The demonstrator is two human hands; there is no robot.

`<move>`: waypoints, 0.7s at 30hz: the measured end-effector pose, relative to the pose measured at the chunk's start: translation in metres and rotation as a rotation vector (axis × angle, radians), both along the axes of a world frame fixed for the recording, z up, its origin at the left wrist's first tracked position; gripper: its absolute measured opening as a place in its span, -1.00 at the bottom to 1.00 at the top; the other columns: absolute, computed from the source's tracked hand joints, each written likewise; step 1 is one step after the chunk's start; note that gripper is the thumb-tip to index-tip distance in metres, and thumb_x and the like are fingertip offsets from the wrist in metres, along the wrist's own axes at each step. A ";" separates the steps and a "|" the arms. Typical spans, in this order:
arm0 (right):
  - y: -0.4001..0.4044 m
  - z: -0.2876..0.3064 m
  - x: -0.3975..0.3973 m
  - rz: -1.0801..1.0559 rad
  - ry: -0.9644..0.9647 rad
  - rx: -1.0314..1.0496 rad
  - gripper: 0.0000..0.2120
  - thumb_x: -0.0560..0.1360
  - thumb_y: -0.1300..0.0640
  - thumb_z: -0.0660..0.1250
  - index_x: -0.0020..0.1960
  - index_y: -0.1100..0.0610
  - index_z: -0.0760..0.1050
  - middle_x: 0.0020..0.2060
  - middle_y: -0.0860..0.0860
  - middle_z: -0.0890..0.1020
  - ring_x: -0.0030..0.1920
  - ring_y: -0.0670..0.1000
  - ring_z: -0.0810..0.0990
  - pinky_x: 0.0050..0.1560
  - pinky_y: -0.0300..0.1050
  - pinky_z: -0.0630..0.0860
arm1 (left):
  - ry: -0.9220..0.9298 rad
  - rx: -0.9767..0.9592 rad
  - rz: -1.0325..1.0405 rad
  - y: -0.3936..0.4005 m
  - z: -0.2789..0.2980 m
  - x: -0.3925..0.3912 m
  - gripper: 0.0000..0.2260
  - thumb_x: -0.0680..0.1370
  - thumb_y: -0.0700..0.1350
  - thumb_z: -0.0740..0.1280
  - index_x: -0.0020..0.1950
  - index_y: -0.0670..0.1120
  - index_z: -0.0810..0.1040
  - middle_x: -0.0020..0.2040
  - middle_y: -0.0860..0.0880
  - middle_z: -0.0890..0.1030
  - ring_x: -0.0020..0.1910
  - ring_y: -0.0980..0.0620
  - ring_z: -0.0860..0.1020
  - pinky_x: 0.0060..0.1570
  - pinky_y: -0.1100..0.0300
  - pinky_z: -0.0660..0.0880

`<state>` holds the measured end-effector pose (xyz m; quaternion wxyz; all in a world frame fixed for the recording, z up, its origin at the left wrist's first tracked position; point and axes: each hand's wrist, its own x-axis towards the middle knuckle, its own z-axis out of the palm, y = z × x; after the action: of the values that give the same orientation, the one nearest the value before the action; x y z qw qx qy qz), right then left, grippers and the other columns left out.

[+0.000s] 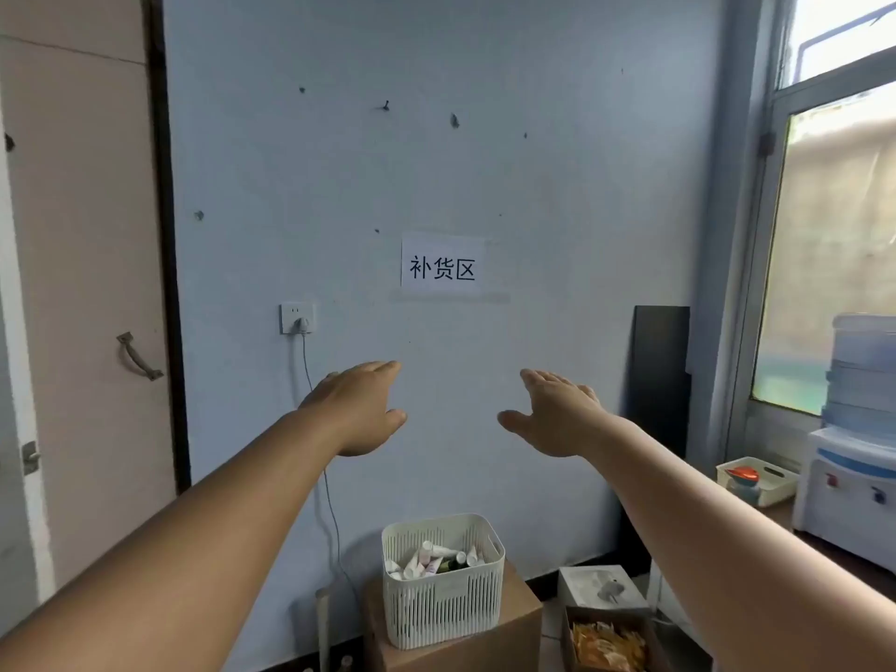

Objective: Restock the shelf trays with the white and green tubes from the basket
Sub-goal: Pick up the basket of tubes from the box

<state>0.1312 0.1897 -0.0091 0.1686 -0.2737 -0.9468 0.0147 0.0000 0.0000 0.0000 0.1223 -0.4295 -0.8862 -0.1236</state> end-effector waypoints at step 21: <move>0.186 -0.071 -0.157 0.061 -0.099 -0.087 -0.37 0.59 -0.17 0.13 0.50 0.18 0.11 0.47 0.04 0.28 0.50 0.06 0.18 0.45 0.01 0.11 | -0.065 -0.083 0.052 0.186 -0.069 -0.144 -0.41 0.62 0.05 0.15 0.58 -0.05 -0.02 0.58 0.02 0.06 0.55 -0.02 0.08 0.48 0.10 0.08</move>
<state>-0.0260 0.3761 -0.0800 0.1091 -0.2522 -0.9603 0.0475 -0.1436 0.1855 -0.0690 0.0789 -0.4069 -0.9048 -0.0974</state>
